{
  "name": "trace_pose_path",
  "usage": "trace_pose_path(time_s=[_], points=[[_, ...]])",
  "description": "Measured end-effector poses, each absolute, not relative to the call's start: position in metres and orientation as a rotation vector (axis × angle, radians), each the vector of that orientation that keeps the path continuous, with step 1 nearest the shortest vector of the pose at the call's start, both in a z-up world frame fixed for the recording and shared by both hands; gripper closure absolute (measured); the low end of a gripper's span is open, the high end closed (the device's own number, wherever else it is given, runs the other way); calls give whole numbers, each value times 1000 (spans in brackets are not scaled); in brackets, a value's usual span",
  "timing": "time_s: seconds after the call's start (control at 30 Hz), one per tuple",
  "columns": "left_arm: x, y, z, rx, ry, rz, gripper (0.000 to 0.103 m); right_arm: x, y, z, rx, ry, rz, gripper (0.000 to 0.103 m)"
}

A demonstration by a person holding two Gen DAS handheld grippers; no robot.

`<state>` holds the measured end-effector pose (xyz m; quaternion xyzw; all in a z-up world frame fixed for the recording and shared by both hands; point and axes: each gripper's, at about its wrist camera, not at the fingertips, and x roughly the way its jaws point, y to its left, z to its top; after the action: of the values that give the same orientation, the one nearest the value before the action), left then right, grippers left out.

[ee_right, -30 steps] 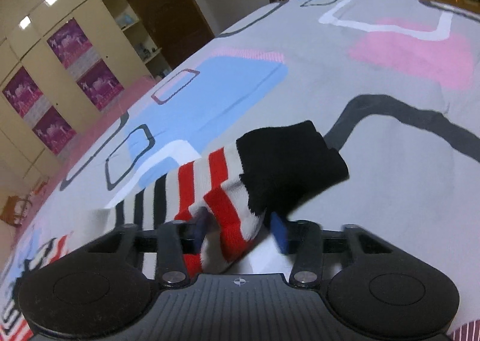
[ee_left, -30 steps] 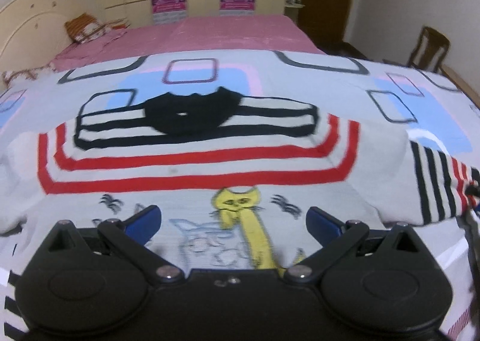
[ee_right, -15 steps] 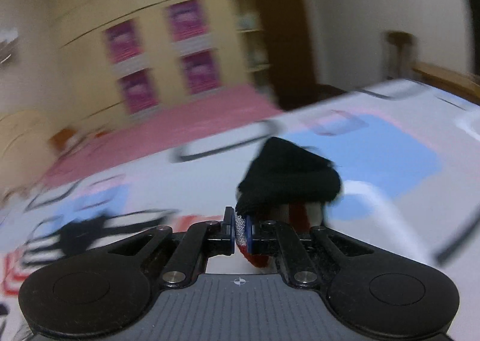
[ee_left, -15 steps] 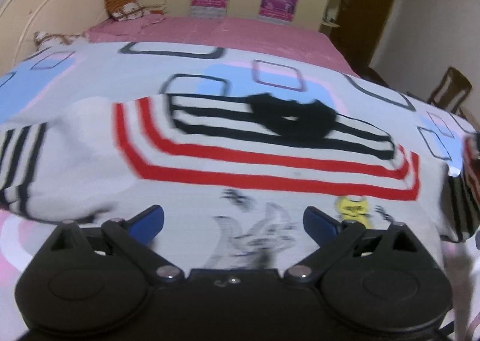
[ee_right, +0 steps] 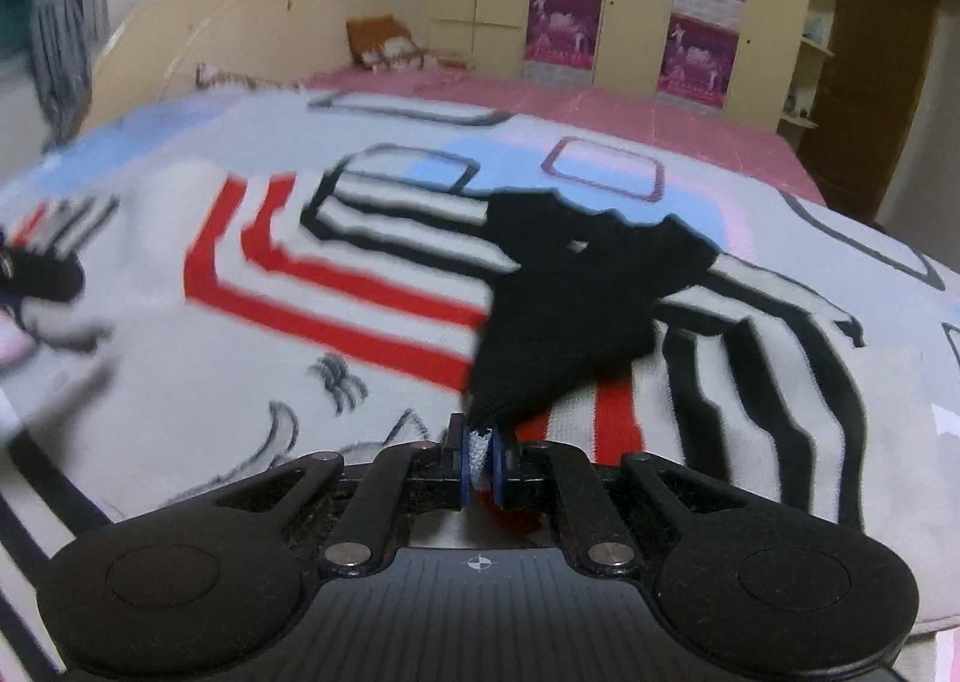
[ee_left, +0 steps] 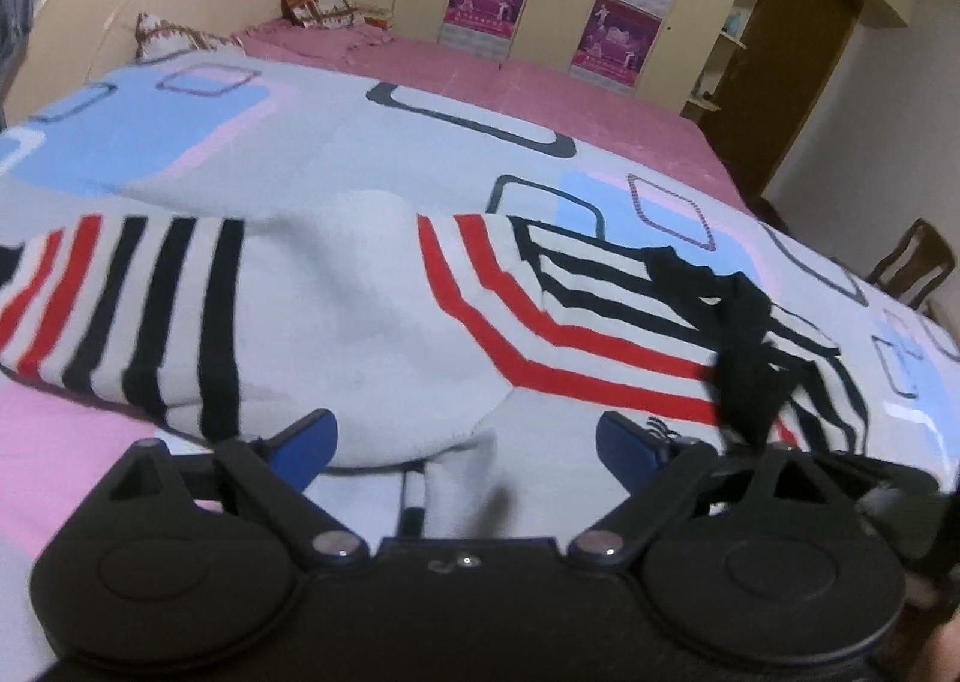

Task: Fold small clothes
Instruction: 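Carry the held sleeve across the sweater body and open the right tool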

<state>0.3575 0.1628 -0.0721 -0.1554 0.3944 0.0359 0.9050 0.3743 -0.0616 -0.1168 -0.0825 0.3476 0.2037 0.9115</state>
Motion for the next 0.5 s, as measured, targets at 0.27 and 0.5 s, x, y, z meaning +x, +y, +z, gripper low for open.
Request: trace_pose_path(time_s=[0.27,0.5], points=[[385,110,-85,-340,830,-155,23,347,-109,-98,-113,646,336,42],[425,7,-103,-2,851,-227,24,328,-214,-103,-31,740,142,56]])
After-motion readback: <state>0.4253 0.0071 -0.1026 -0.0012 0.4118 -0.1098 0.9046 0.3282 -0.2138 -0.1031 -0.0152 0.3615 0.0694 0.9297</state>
